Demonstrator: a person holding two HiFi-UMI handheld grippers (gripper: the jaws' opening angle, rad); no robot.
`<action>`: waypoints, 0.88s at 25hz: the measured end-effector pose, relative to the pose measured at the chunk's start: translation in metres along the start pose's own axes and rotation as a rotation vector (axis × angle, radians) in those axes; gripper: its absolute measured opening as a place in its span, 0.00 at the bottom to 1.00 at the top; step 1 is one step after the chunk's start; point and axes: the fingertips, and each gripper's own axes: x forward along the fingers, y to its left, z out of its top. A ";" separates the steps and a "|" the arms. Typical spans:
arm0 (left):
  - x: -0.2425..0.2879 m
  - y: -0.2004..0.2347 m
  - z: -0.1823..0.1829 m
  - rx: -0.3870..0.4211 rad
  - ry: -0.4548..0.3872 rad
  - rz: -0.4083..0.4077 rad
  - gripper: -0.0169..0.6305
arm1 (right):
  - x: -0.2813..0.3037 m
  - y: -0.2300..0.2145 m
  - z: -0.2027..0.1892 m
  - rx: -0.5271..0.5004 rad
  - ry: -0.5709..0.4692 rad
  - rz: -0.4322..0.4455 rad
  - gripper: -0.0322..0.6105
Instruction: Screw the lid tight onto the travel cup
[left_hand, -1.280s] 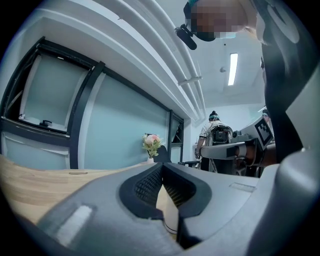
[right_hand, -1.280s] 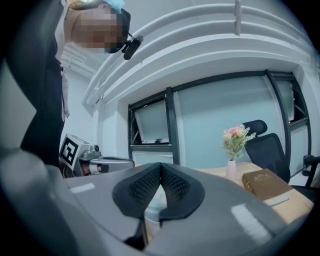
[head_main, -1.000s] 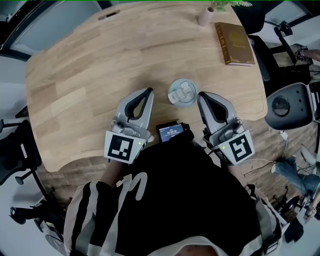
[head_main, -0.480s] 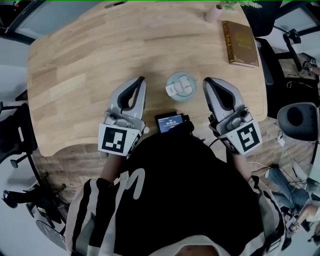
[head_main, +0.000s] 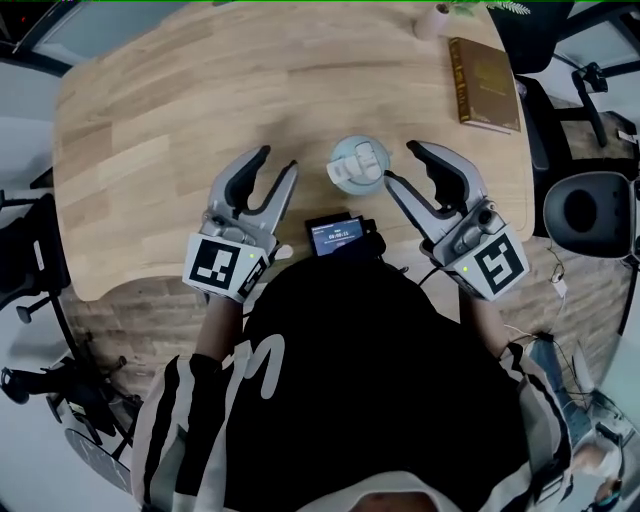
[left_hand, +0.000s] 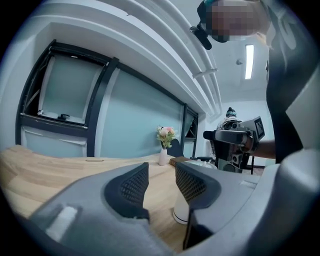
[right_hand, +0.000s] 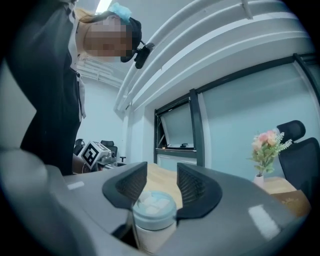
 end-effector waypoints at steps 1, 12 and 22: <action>0.000 0.000 -0.002 -0.002 0.003 -0.002 0.29 | 0.001 0.001 -0.001 -0.006 0.003 0.015 0.33; 0.007 -0.031 -0.030 0.091 0.073 -0.125 0.52 | 0.012 0.008 -0.022 0.017 0.065 0.101 0.60; 0.019 -0.050 -0.057 0.108 0.120 -0.183 0.61 | 0.021 0.014 -0.041 0.027 0.115 0.154 0.68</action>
